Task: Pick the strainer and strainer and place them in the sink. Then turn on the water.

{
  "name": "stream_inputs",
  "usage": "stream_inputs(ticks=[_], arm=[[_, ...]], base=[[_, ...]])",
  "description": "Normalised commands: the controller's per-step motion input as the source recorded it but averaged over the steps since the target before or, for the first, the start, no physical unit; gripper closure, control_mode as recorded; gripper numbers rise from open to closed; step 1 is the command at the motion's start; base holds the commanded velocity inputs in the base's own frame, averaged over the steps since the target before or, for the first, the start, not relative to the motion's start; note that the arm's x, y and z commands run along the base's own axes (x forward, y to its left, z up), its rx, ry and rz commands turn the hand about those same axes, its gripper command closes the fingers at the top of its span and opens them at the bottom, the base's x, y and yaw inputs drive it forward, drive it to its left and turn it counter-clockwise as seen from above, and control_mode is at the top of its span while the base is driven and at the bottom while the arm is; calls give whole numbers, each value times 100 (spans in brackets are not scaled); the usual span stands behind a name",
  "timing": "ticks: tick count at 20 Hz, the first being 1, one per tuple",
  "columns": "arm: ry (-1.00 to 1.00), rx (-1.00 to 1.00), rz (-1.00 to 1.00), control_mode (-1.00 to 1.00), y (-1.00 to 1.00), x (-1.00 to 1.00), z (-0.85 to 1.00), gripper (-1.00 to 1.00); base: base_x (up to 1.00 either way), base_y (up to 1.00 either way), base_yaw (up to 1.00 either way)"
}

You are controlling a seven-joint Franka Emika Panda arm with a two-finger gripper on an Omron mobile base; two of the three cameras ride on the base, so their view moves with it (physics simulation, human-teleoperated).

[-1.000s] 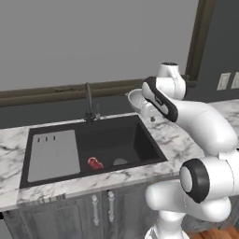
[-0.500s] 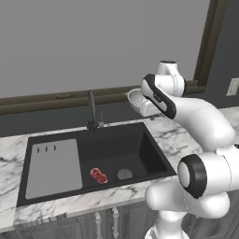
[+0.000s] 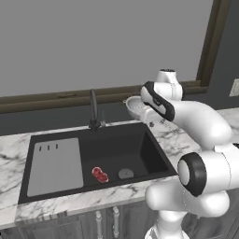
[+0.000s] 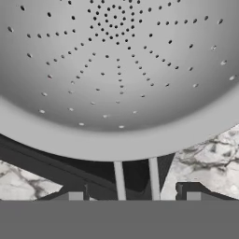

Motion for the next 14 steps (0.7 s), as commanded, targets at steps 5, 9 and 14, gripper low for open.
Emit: stream_inputs(ticks=[5, 9, 14], arm=[[6, 4, 17, -100, 0, 23, -67, 100], [5, 0, 17, -100, 15, 28, -74, 100], [4, 0, 18, -100, 42, 29, -70, 100]], base=[[0, 0, 0], [0, 0, 0], [0, 0, 0]])
